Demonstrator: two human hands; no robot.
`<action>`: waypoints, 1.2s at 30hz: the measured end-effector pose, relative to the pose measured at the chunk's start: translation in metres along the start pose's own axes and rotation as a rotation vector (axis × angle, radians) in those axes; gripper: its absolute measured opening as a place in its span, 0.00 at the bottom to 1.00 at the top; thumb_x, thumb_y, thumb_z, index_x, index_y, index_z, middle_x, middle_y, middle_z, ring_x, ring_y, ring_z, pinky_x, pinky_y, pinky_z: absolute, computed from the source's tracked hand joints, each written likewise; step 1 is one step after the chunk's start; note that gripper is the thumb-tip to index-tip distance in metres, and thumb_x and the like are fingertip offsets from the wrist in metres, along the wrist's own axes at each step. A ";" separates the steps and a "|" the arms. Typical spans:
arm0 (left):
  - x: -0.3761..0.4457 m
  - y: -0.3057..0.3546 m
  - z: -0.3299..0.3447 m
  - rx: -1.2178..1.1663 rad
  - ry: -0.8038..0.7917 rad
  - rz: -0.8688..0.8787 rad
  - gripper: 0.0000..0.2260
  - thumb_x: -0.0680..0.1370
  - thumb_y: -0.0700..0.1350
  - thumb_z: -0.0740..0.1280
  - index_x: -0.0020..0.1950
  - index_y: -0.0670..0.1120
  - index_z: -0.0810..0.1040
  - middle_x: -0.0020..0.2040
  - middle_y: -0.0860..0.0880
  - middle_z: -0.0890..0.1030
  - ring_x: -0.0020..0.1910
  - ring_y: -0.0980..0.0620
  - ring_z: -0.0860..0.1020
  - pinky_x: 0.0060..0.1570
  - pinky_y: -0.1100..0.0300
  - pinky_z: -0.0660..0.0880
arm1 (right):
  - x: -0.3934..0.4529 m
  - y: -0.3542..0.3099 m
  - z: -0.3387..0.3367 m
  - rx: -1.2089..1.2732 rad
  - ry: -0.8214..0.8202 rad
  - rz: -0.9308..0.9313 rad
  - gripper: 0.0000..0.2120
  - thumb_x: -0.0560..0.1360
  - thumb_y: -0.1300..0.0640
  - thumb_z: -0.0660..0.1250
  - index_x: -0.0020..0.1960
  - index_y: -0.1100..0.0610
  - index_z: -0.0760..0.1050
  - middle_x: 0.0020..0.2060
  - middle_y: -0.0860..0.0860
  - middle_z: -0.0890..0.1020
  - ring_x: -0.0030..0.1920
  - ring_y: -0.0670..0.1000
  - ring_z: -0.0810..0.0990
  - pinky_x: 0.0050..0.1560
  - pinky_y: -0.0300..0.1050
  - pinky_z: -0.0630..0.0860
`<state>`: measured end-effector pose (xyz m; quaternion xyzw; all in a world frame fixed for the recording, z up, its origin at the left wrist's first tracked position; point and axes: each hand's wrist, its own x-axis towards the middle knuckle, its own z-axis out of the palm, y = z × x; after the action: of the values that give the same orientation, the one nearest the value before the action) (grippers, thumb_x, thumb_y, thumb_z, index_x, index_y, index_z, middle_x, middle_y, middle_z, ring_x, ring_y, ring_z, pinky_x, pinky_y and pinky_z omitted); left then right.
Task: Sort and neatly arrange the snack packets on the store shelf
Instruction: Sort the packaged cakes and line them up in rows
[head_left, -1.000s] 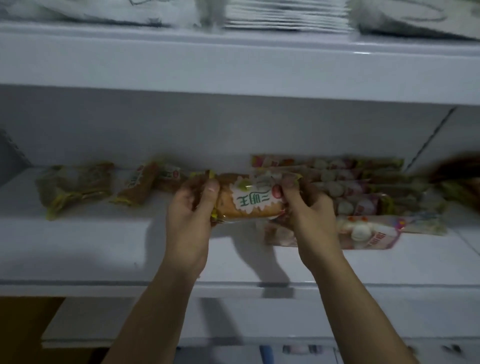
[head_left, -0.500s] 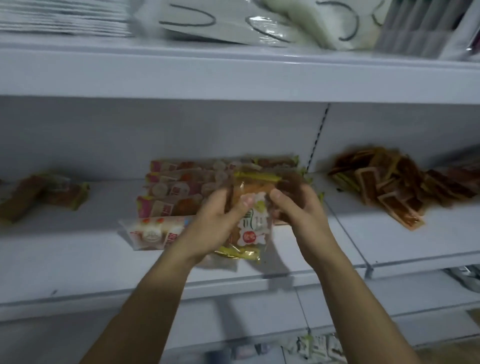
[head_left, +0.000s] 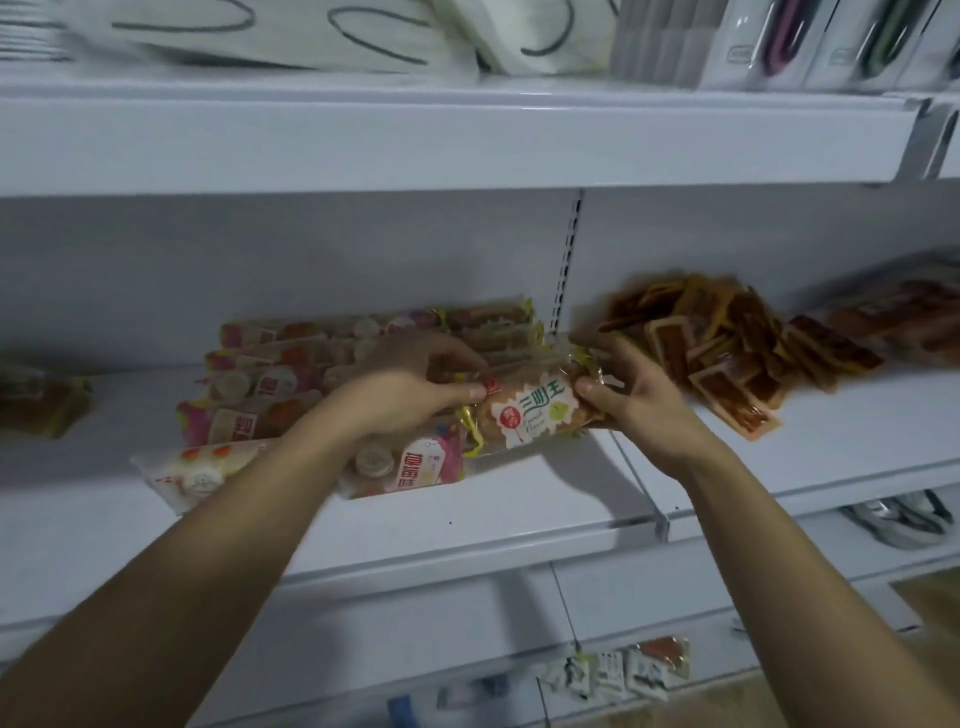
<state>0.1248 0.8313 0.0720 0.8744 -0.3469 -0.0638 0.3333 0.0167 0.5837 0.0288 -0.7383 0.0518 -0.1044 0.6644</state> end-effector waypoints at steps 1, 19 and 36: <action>0.007 0.001 0.004 0.008 0.003 -0.015 0.12 0.75 0.50 0.76 0.58 0.53 0.84 0.53 0.58 0.82 0.55 0.57 0.80 0.57 0.62 0.76 | 0.002 0.002 -0.005 -0.033 -0.024 -0.002 0.20 0.79 0.68 0.68 0.66 0.50 0.76 0.58 0.55 0.81 0.55 0.57 0.85 0.51 0.52 0.84; 0.043 -0.010 0.055 0.235 -0.116 -0.059 0.05 0.77 0.51 0.74 0.52 0.54 0.83 0.50 0.56 0.82 0.48 0.56 0.80 0.49 0.58 0.79 | 0.017 0.058 -0.034 -0.428 0.014 -0.082 0.16 0.75 0.66 0.74 0.59 0.53 0.77 0.51 0.52 0.81 0.49 0.44 0.81 0.43 0.36 0.79; 0.035 -0.017 0.038 0.300 -0.038 -0.069 0.14 0.83 0.54 0.61 0.41 0.50 0.75 0.38 0.50 0.78 0.40 0.50 0.79 0.36 0.55 0.71 | 0.020 0.049 -0.020 -0.711 -0.047 -0.120 0.24 0.76 0.39 0.67 0.69 0.45 0.69 0.63 0.50 0.76 0.63 0.51 0.75 0.59 0.52 0.78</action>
<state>0.1475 0.7974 0.0363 0.9243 -0.3286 -0.0390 0.1901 0.0343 0.5543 -0.0161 -0.9270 0.0260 -0.1019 0.3599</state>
